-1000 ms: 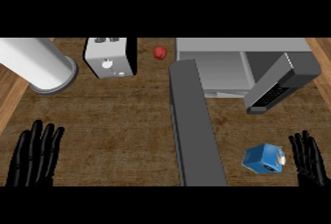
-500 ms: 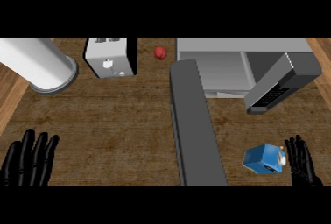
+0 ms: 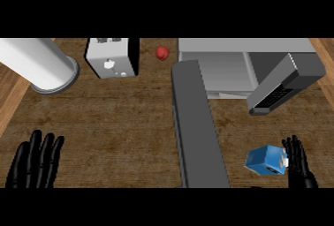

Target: Pick up the milk, place it into the microwave and close the microwave

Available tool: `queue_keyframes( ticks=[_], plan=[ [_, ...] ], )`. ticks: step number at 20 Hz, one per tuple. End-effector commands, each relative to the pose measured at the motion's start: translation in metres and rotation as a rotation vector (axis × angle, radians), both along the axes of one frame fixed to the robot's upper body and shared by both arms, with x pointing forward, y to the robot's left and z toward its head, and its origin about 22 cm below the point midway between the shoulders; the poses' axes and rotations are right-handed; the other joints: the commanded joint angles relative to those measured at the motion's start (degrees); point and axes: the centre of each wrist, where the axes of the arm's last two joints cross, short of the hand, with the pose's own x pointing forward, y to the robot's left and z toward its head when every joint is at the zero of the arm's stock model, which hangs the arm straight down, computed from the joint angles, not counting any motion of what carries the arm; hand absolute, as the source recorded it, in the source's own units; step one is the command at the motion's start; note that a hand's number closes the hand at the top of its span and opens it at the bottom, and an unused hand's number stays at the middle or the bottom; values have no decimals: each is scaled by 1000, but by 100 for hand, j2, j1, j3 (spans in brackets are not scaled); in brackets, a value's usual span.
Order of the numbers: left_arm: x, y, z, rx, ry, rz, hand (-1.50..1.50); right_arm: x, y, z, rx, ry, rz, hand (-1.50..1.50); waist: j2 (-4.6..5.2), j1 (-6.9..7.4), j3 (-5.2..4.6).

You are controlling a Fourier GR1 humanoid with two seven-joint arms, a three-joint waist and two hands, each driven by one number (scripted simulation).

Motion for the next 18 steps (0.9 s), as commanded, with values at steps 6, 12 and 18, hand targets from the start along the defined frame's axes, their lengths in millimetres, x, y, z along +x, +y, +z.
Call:
queue_keyframes(
  ticks=[6, 12, 18],
  plan=[
    [1, -4, -9, -4, -2, -5, -150, 13, -29, -31, -14, 13, 5, -150, 2, 4, -1],
    [-7, 7, -3, -17, 10, -2, -150, 19, -4, -40, -234, -54, 129, 150, 11, 44, 5],
    [-6, 6, 0, -6, 16, 3, -150, 28, 8, -36, -10, -97, 250, 150, -6, -19, 1]
  ],
)
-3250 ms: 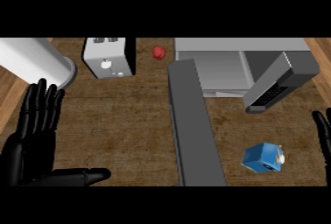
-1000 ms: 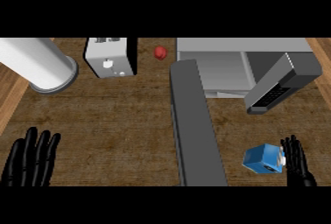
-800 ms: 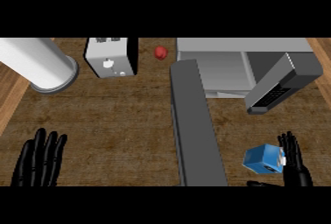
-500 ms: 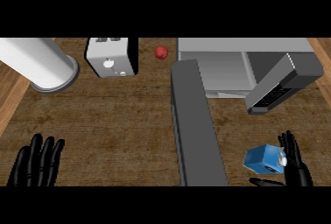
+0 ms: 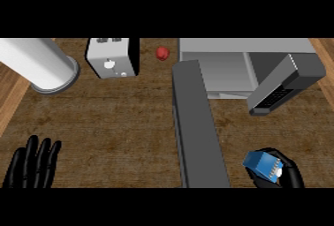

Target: Pick up the milk, place it into the microwave and close the microwave

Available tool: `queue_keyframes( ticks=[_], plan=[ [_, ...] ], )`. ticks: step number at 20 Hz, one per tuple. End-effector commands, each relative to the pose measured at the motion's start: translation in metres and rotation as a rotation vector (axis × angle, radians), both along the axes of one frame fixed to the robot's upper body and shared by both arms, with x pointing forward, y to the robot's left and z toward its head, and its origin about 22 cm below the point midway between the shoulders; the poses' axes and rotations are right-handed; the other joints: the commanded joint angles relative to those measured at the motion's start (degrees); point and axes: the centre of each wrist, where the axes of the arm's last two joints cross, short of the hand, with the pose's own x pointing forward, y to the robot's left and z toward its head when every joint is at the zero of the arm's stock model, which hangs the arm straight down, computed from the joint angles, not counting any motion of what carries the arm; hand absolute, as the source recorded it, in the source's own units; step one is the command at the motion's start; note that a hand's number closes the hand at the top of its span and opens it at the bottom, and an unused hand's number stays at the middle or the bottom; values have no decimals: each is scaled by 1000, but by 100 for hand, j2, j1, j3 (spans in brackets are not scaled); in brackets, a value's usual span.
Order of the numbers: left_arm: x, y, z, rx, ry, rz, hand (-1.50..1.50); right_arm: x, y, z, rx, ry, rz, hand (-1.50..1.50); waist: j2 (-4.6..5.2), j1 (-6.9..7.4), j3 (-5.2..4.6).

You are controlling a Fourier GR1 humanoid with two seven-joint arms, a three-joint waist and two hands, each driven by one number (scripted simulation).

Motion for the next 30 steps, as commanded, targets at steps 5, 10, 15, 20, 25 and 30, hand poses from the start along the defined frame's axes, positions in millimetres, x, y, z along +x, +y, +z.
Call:
queue_keyframes(
  ticks=[5, 10, 15, 20, 25, 30],
  plan=[
    [-3, -2, -4, -6, 6, -3, -150, 2, 14, 0, 178, -120, 192, 150, -1, -7, 13],
    [8, -7, -4, -2, 6, -3, -150, 8, 18, -4, 200, -82, 211, 150, 18, -28, 17],
    [-7, 21, -3, -17, 4, 40, -150, 30, 49, 16, 181, -81, 210, 150, -7, -28, 0],
    [-3, 18, 3, -29, 31, 37, -150, 61, 80, 36, 177, -138, 144, 150, -1, -37, 6],
    [-3, 14, -4, -25, 32, 28, -150, 93, 101, 82, 93, -142, 183, 150, -11, -42, 3],
    [-8, 38, -13, -4, 33, 36, -150, 142, 132, 101, 1, -131, 111, 150, 7, 48, 6]
  ],
)
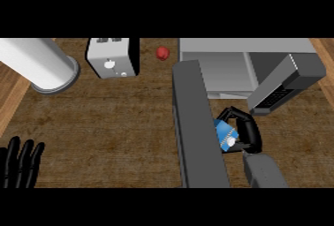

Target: Pick up the milk, place it into the microwave and close the microwave

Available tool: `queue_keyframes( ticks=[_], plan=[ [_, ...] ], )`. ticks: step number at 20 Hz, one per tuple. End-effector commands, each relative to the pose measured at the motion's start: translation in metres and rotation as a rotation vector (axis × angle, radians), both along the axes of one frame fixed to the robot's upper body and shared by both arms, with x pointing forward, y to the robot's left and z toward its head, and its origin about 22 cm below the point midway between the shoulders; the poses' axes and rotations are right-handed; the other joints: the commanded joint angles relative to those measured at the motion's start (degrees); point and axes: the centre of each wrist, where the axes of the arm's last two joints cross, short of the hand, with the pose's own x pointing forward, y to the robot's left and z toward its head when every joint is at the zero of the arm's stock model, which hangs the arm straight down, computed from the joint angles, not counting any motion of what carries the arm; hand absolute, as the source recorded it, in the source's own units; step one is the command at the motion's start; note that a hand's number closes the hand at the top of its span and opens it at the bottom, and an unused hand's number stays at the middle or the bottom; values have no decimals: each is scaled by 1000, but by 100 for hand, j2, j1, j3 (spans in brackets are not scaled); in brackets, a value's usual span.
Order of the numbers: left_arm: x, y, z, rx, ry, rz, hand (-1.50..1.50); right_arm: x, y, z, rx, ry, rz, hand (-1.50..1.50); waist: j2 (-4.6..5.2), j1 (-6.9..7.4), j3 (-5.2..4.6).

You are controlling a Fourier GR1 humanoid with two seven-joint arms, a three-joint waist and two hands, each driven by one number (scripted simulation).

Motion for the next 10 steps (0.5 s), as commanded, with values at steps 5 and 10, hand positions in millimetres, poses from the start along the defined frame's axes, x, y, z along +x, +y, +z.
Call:
queue_keyframes(
  ticks=[5, 10],
  plan=[
    [4, 9, -3, 9, 2, -9, -150, 62, 16, 38, -151, 62, -142, 150, 21, 43, 3],
    [-13, 1, 6, 1, 12, -44, -150, 97, -4, 53, -219, 72, -204, 150, 46, 158, 9]
  ],
)
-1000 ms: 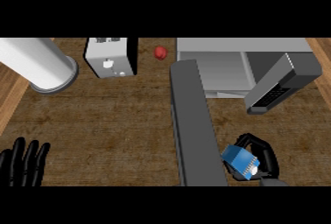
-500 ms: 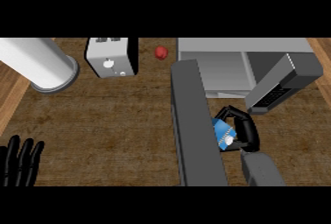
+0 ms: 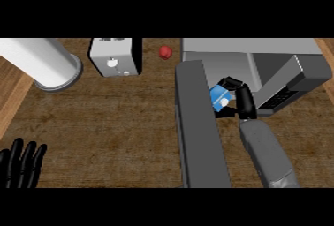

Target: Pick up the milk, place it into the microwave and close the microwave

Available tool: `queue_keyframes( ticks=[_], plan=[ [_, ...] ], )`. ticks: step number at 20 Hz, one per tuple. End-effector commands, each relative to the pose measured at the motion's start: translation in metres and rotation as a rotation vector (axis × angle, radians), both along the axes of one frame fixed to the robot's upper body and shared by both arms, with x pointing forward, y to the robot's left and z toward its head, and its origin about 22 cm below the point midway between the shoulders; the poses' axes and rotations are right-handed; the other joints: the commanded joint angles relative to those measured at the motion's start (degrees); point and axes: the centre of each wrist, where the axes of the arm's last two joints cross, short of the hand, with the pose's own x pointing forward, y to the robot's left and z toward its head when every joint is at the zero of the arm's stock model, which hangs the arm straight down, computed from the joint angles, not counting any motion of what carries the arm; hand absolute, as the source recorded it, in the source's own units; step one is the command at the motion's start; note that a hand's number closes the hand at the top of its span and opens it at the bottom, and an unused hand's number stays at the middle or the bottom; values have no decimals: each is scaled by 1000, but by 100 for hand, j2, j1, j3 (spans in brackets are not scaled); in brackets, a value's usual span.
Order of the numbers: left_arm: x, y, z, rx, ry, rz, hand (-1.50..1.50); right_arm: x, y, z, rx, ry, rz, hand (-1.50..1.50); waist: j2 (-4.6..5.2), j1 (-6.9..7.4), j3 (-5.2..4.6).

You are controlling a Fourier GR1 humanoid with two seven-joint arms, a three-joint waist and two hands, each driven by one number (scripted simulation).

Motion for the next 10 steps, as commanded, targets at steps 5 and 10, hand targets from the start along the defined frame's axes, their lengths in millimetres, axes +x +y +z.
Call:
queue_keyframes(
  ticks=[5, 10],
  plan=[
    [1, 3, -7, 4, -22, -10, -150, 43, -19, 30, -124, 15, -120, 150, 73, 172, 6],
    [12, -5, -9, -5, -12, -49, -150, 62, -23, 58, -159, -26, -276, 150, 137, 261, 11]
  ],
)
